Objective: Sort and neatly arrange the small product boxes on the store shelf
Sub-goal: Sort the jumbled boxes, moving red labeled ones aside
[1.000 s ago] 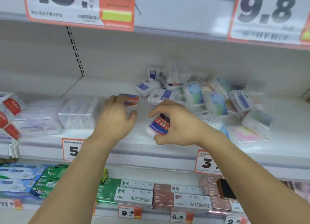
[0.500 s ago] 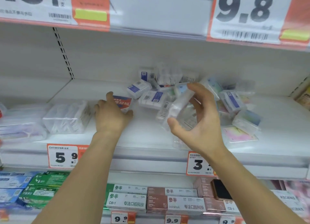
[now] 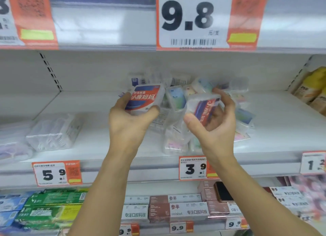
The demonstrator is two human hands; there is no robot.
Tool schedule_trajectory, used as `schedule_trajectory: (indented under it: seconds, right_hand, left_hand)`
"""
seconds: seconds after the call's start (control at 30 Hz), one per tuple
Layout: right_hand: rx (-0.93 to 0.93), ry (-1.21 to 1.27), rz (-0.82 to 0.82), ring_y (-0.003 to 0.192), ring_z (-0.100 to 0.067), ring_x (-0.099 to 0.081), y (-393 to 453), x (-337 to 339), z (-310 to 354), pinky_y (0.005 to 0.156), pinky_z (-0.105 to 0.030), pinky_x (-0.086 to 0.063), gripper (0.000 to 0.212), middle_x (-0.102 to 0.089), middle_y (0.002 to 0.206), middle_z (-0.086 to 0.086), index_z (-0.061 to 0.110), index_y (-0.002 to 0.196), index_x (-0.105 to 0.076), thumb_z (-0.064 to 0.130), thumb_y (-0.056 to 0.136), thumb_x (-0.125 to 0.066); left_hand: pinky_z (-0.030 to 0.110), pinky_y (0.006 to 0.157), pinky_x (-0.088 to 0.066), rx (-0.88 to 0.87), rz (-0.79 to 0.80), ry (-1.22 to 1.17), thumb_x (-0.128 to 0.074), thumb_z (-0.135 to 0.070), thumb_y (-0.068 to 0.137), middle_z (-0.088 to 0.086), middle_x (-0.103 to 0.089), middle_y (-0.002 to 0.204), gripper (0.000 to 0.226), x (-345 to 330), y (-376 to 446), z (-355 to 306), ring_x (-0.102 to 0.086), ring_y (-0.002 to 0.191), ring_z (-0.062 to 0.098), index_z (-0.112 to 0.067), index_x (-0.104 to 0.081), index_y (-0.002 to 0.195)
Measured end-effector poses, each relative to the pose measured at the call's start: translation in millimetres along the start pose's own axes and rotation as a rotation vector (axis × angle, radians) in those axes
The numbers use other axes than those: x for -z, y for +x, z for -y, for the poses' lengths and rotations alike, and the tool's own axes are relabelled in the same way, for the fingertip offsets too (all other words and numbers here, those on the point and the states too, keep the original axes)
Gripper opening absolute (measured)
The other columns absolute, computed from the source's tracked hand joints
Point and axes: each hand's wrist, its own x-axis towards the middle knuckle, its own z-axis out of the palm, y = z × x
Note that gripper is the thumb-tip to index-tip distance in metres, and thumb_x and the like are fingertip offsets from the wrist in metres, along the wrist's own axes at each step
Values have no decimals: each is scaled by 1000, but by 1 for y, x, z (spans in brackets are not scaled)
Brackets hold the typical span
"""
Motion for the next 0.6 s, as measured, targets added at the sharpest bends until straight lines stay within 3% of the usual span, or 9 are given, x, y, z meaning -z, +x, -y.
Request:
schedule_trajectory:
  seconds: [0.1, 0.2, 0.27, 0.33, 0.4, 0.47, 0.53, 0.6]
  right_hand:
    - [-85, -103, -73, 93, -8, -72, 9, 10, 10, 77, -24, -58, 75, -70, 109, 1, 25, 123, -51, 27, 60, -93]
    - [-208, -68, -195, 85, -9, -73, 27, 34, 12, 71, -31, -61, 50, -73, 96, 3, 20, 117, -57, 19, 75, -85]
    - [-269, -77, -281, 80, -13, -73, 47, 66, 15, 62, -32, -59, 42, -70, 94, 3, 19, 123, -54, 15, 86, -75]
    - [-297, -157, -352, 81, -16, -70, 67, 109, 18, 59, -35, -58, 46, -62, 96, 6, 19, 135, -47, 13, 92, -63]
    - [-328, -229, -377, 89, -18, -67, 81, 152, 17, 62, -35, -57, 59, -58, 94, 10, 18, 145, -36, 11, 92, -60]
    - [-362, -289, -390, 97, -21, -68, 86, 190, 13, 72, -37, -59, 72, -67, 87, 13, 12, 148, -30, 9, 86, -67]
    - [-425, -317, -430, 95, -23, -71, 85, 219, 10, 84, -41, -59, 79, -71, 107, 5, 10, 148, -27, 9, 82, -71]
    - [-493, -325, -497, 91, -27, -72, 86, 241, 7, 92, -41, -56, 79, -53, 127, -4, 13, 149, -29, 11, 83, -73]
  left_hand:
    - [3, 67, -47, -42, 104, -104, -87, -17, 66, -21, -68, 91, 52, -16, -14, -11, -64, 79, -14, -28, -59, 108]
    - [17, 82, -54, -104, 175, -48, -92, -34, 55, -10, -64, 114, 78, -34, -26, -16, -66, 97, -1, -23, -57, 124]
    - [23, 89, -54, -171, 171, 41, -89, -43, 52, -8, -57, 121, 81, -46, -33, -17, -63, 104, 2, -32, -54, 124]
    - [21, 91, -51, -199, 181, 42, -89, -38, 56, -13, -55, 120, 78, -60, -42, -18, -61, 107, 0, -37, -49, 123]
    - [21, 93, -50, -220, 229, 33, -88, -34, 59, -19, -57, 118, 81, -80, -56, -21, -60, 109, -1, -33, -46, 128]
    - [25, 95, -50, -283, 281, 85, -85, -37, 61, -14, -57, 120, 78, -111, -72, -23, -58, 111, 2, -29, -48, 130]
    - [25, 94, -49, -331, 337, 135, -81, -41, 60, -10, -58, 116, 69, -149, -87, -23, -59, 106, 2, -27, -57, 123]
    - [24, 92, -48, -350, 417, 161, -79, -45, 59, -8, -59, 111, 62, -187, -101, -21, -58, 102, 2, -28, -64, 116]
